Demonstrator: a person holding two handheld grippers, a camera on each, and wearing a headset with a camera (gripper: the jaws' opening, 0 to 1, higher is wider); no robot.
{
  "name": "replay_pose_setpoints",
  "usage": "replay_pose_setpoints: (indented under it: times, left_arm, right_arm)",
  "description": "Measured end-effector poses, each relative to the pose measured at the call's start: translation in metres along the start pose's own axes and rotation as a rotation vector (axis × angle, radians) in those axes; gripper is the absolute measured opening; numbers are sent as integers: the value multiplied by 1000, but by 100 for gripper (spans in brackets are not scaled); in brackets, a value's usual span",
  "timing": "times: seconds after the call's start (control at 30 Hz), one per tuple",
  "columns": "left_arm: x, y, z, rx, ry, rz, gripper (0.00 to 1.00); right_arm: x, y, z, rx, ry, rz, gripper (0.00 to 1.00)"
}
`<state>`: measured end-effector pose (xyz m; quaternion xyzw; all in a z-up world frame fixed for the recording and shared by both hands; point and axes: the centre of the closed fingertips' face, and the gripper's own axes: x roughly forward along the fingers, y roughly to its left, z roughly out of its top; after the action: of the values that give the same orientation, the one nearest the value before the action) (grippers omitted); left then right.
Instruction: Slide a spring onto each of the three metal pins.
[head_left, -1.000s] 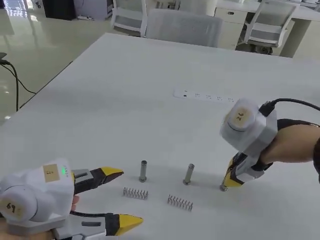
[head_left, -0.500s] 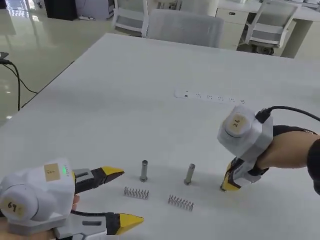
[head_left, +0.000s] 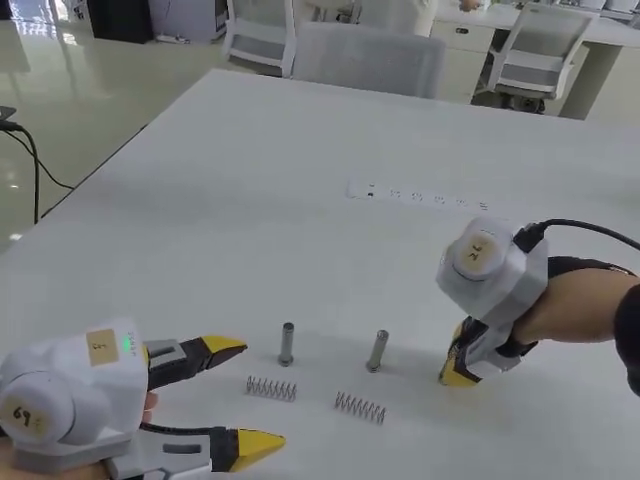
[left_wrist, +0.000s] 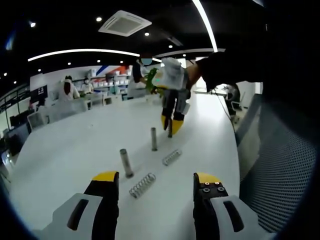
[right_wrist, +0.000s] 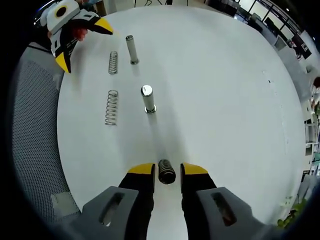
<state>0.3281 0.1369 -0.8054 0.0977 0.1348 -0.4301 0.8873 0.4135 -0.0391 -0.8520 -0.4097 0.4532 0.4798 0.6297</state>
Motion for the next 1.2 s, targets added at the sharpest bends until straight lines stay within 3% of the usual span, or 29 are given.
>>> replay_pose_setpoints:
  times: [0.43, 0.73, 1.2]
  left_arm:
    - [0, -1, 1, 2, -1, -4, 54]
    - [0, -1, 2, 7, -3, -4, 54]
    - [0, -2, 4, 12, -5, -5, 54]
  right_arm:
    - [-19, 5, 26, -37, -69, -24, 28]
    - [-23, 28, 46, -43, -116, 26, 25]
    - [-12, 63, 56, -88, -100, 87, 20]
